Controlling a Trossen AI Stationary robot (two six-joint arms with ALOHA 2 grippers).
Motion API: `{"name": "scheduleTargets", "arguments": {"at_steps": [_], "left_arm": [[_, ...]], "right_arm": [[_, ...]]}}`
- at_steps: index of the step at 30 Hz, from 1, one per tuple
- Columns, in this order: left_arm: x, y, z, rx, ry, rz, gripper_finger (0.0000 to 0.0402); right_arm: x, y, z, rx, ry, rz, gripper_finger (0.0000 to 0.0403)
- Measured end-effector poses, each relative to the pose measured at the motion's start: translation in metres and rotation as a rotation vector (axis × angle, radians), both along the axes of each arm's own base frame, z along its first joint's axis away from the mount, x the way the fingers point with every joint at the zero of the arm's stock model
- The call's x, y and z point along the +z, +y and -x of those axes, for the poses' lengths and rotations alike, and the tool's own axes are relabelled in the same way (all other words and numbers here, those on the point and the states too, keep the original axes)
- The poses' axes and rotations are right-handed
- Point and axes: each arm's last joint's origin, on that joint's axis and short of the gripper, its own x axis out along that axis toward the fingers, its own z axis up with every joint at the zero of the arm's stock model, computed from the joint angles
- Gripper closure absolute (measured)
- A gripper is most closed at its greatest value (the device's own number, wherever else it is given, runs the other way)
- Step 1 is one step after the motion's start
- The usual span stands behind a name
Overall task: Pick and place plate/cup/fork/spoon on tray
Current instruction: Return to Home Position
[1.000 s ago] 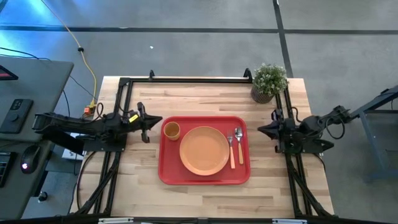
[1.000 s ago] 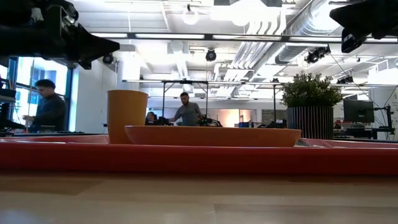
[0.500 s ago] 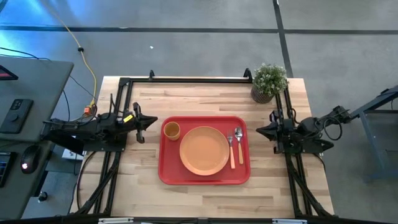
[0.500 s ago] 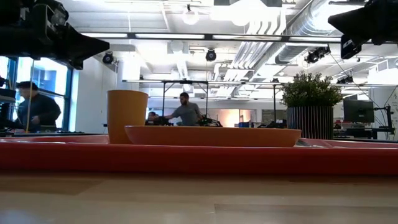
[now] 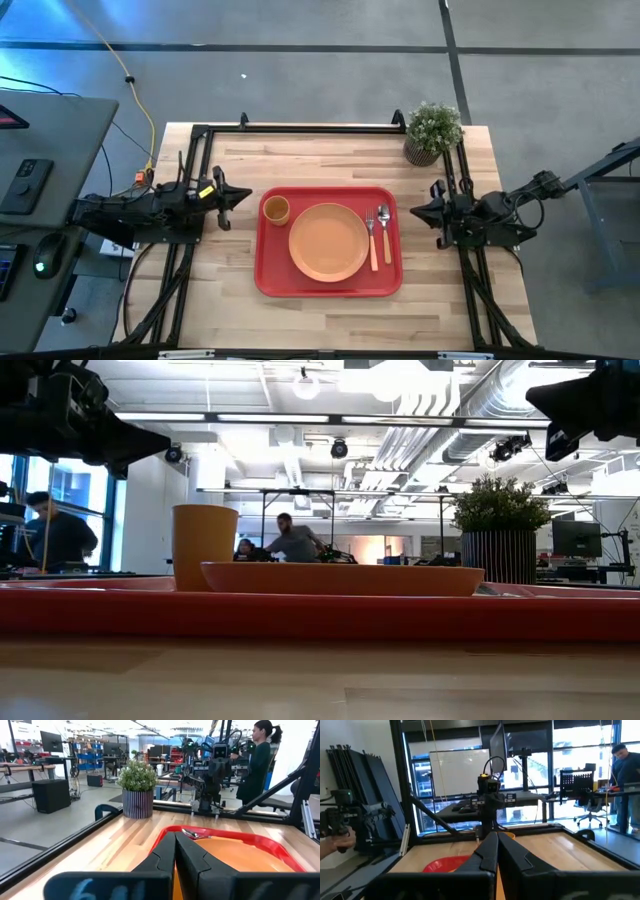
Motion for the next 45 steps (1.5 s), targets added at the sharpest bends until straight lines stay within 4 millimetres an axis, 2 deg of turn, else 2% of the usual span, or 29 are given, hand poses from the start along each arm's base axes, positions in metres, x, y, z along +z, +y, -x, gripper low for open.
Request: {"name": "scheduleTargets", "arguments": {"at_steps": [16, 24, 27, 31, 39, 45], "left_arm": [[0.006, 0.0, 0.004, 0.013, 0.065, -0.007, 0.0401], [0.024, -0.001, 0.008, -0.022, 0.011, -0.057, 0.0401], [0.019, -0.001, 0.007, -0.037, 0.02, -0.057, 0.0401], [0.002, -0.001, 0.001, -0.036, -0.005, -0.055, 0.0401], [0.003, 0.0, 0.001, -0.009, -0.025, -0.036, 0.0401], [0.0, 0.0, 0.001, 0.02, 0.002, -0.028, 0.0401]], "right_arm": [[0.008, 0.0, 0.002, 0.02, -0.086, 0.037, 0.0403], [0.006, -0.002, 0.002, -0.045, -0.06, 0.033, 0.0403], [0.006, -0.002, 0.001, -0.056, -0.054, 0.041, 0.0403], [0.002, -0.001, 0.001, -0.032, -0.023, 0.05, 0.0403], [-0.005, 0.002, -0.001, 0.051, 0.038, 0.067, 0.0403], [-0.007, 0.002, -0.001, 0.042, 0.062, 0.1, 0.0403]]}}
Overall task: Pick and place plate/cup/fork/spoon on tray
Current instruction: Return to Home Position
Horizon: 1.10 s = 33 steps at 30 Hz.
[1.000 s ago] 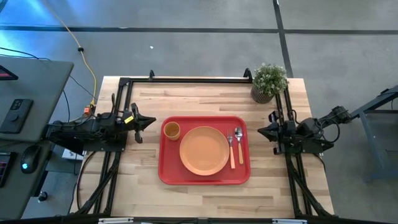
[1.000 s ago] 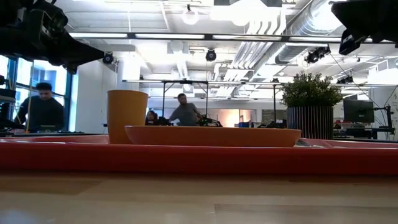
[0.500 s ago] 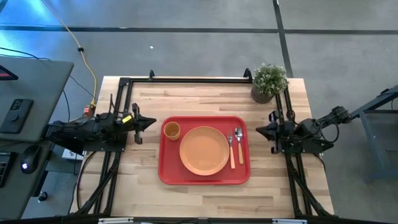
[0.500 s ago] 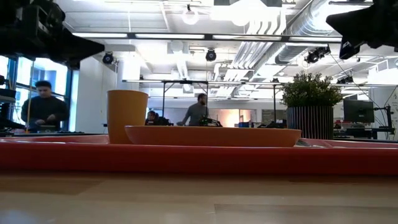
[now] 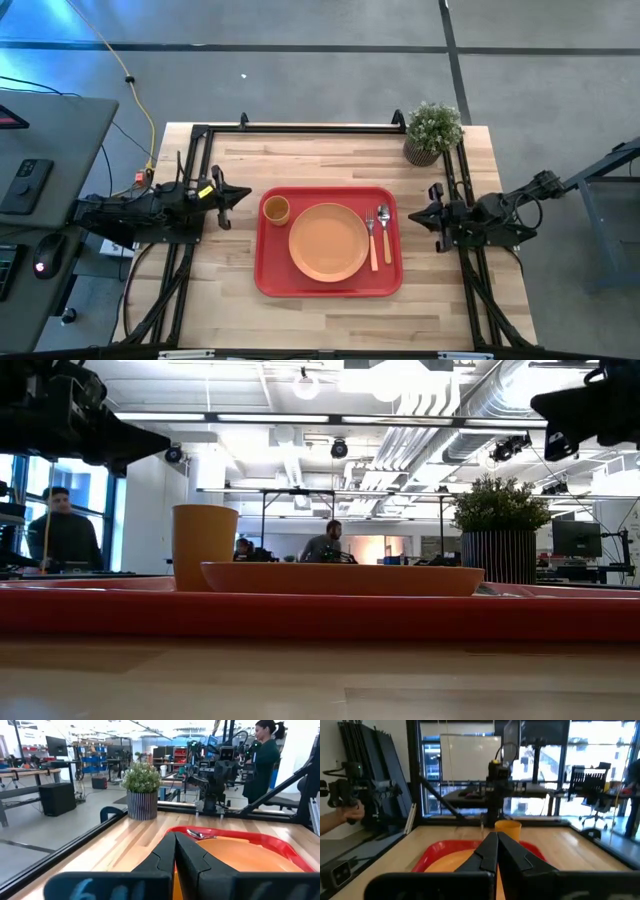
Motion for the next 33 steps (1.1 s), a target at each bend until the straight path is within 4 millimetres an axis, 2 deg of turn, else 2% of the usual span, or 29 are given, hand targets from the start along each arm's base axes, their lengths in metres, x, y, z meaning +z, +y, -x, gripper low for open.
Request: {"name": "scheduleTargets", "arguments": {"at_steps": [5, 12, 16, 33], "left_arm": [[0.003, 0.0, 0.0, 0.003, -0.027, -0.023, 0.0401], [-0.001, -0.001, 0.0, -0.015, 0.015, -0.031, 0.0401], [-0.002, -0.003, -0.001, -0.072, 0.026, -0.034, 0.0401], [-0.002, -0.007, -0.001, -0.107, 0.021, -0.011, 0.0401]], "right_arm": [[0.004, -0.007, -0.002, -0.052, -0.042, 0.039, 0.0403], [-0.004, -0.014, -0.005, -0.017, 0.038, -0.025, 0.0403], [-0.005, -0.015, -0.005, -0.006, 0.039, 0.012, 0.0403], [-0.009, -0.015, -0.006, -0.018, 0.086, 0.049, 0.0403]]}}
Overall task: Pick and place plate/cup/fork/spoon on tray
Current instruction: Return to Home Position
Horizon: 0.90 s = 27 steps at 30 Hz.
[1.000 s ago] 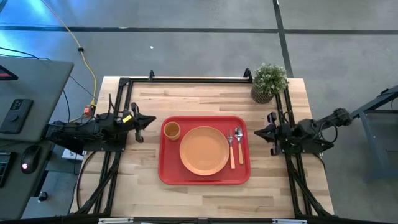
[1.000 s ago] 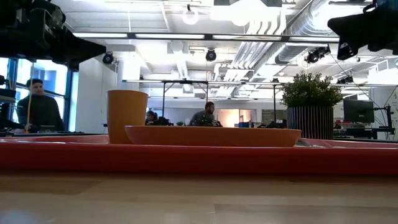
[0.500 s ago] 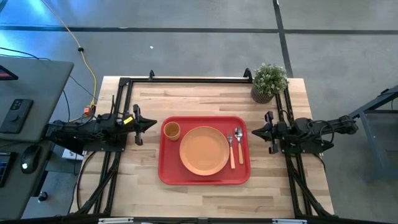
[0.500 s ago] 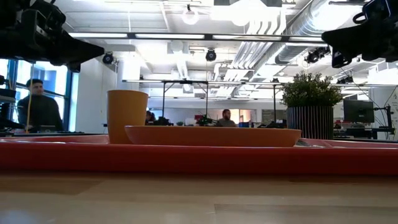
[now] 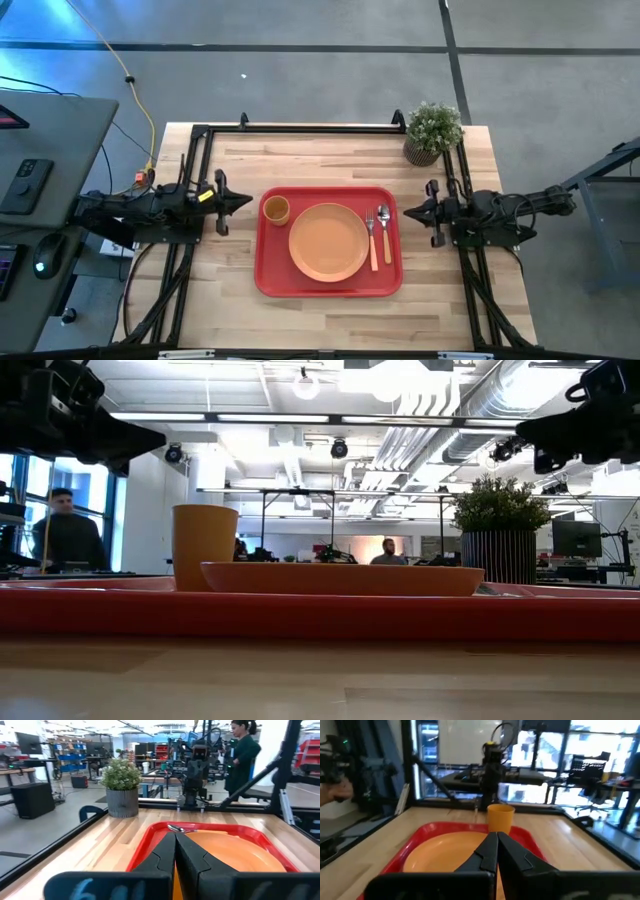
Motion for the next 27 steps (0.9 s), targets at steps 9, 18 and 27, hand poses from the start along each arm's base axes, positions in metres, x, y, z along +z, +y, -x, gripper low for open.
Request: {"name": "scheduleTargets", "arguments": {"at_steps": [9, 18, 27], "left_arm": [[0.0, 0.0001, -0.0002, 0.019, 0.002, -0.006, 0.0401], [-0.0005, 0.0001, -0.0008, 0.014, -0.006, 0.083, 0.0401], [-0.0005, 0.0001, -0.0009, 0.012, -0.015, 0.129, 0.0401]], "right_arm": [[-0.0005, -0.002, 0.0, -0.071, 0.006, 0.023, 0.0403], [-0.0009, -0.0005, 0.0, -0.015, 0.011, -0.078, 0.0403], [-0.0009, -0.0007, 0.0, -0.019, 0.011, -0.079, 0.0403]]}}
